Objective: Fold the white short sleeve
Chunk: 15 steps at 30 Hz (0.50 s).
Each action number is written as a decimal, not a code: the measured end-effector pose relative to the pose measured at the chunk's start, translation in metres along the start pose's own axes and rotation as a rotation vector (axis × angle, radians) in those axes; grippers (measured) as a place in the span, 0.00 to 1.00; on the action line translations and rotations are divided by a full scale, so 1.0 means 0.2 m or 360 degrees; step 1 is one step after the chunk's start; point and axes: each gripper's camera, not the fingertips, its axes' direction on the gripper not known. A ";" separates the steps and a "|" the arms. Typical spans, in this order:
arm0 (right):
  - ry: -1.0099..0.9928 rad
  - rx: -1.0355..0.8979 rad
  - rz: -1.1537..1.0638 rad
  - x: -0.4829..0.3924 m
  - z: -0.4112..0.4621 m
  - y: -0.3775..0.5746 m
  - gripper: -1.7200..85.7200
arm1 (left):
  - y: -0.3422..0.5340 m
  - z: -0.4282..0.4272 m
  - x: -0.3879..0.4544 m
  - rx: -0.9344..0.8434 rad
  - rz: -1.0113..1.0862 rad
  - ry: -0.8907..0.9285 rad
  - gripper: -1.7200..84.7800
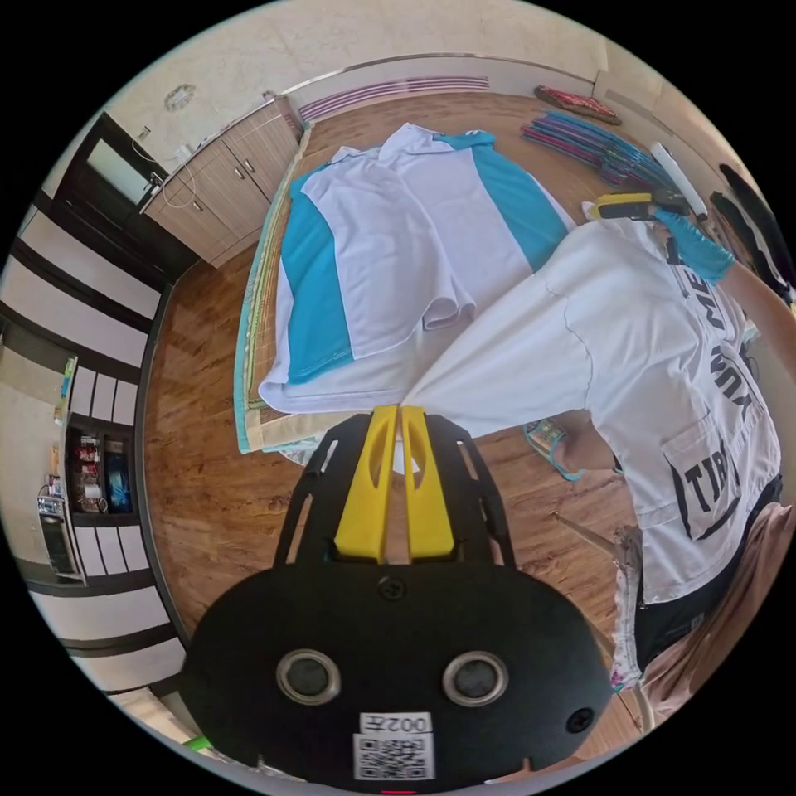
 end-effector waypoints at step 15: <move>0.0084 0.0025 -0.0017 -0.24 -0.25 0.15 0.15 | 0.02 -0.12 -0.08 0.0129 0.0023 0.0084 0.01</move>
